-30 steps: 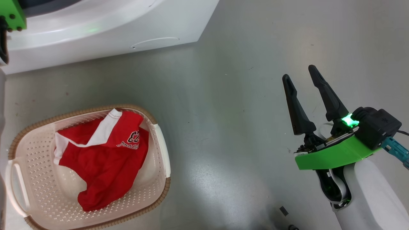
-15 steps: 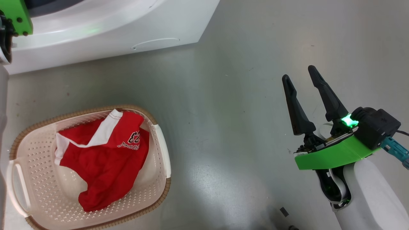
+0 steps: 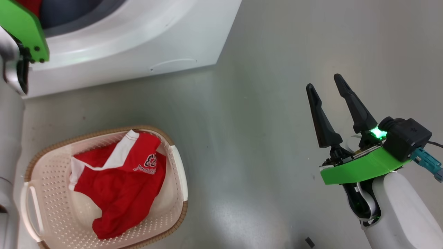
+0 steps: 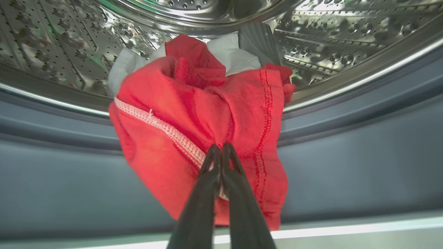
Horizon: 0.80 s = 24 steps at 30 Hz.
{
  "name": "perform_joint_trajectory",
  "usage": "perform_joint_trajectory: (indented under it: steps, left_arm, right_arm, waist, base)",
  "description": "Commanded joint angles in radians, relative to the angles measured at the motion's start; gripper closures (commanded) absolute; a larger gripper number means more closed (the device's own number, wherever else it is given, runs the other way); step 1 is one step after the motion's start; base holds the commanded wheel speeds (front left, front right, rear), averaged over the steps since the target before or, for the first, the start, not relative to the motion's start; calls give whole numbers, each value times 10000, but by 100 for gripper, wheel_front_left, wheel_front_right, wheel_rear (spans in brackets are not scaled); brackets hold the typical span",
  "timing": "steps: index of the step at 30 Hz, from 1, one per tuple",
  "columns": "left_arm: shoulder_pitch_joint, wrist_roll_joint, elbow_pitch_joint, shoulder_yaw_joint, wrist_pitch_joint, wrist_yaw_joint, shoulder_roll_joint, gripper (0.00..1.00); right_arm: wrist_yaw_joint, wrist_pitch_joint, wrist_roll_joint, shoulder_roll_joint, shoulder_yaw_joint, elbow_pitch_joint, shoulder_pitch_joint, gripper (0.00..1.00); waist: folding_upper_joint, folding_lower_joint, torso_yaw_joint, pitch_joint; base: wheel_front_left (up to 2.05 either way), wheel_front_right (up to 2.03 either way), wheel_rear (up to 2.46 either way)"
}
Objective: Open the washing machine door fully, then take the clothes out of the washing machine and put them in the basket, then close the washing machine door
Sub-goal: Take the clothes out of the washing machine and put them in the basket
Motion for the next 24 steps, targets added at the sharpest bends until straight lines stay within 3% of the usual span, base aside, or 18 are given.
perform_joint_trajectory:
  steps: [1,14,24]
  left_arm:
    - [171,-95,-211,88,-315,-140,337,100]
    - [2078,-340,-245,-58,-2599,-1013,-21,100]
    - [3749,-481,-1273,-92,-3078,-1320,-157,100]
  right_arm:
    - [-7,-61,18,-99,190,-162,100,0]
    - [-7,-61,317,-431,464,334,641,0]
    - [-7,-61,503,-635,646,619,1320,0]
  waist:
    - [-1,0,108,-486]
    - [-1,0,565,-2826]
    - [-1,0,893,-4461]
  base:
    - [0,0,0]
    - [0,0,0]
    - [0,0,0]
